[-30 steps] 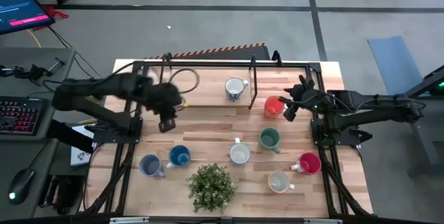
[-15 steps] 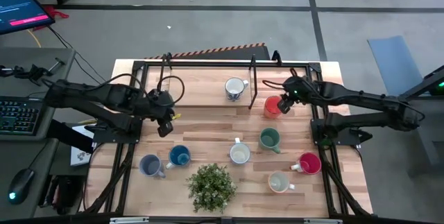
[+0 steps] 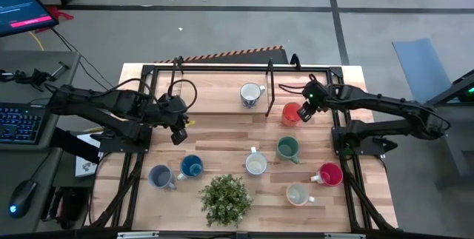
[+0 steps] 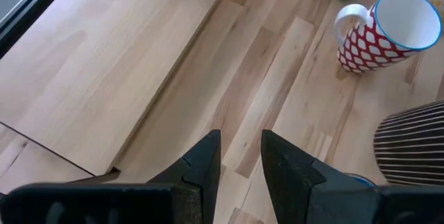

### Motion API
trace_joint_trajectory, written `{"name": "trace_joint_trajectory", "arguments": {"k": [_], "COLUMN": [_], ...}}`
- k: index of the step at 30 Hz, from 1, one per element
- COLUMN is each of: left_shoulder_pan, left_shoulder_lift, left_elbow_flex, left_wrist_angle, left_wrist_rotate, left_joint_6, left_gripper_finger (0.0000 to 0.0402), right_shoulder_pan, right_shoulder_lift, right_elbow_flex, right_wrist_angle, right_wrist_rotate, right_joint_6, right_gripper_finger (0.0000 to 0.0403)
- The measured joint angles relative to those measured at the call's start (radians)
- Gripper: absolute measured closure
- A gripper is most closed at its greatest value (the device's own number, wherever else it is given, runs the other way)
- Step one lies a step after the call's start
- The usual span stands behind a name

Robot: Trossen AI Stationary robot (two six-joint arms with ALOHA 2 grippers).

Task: Place coffee mugs
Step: Move the orange mug to the center of the table

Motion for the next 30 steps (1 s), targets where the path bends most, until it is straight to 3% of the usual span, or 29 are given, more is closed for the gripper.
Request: {"name": "trace_joint_trajectory", "arguments": {"k": [7,13,30], "left_shoulder_pan": [0.000,0.000,0.000], "left_shoulder_lift": [0.000,0.000,0.000], "left_elbow_flex": [0.000,0.000,0.000], "left_wrist_angle": [0.003,0.002,0.002], "left_wrist_rotate": [-0.003,-0.003,-0.043], "left_joint_6": [0.000,0.000,0.001], "left_gripper_finger": [0.0307,0.0307,0.0307], "right_shoulder_pan": [0.002,0.010,0.183], "right_shoulder_lift": [0.092,0.140,0.151], "right_elbow_flex": [-0.012,-0.012,-0.012], "right_wrist_angle": [0.047,0.152,0.247], "right_wrist_rotate": [-0.019,-0.141,-0.163], "right_joint_6": [0.007,-0.020,0.031], "right_gripper_finger": [0.0292,0.0306,0.0307]}}
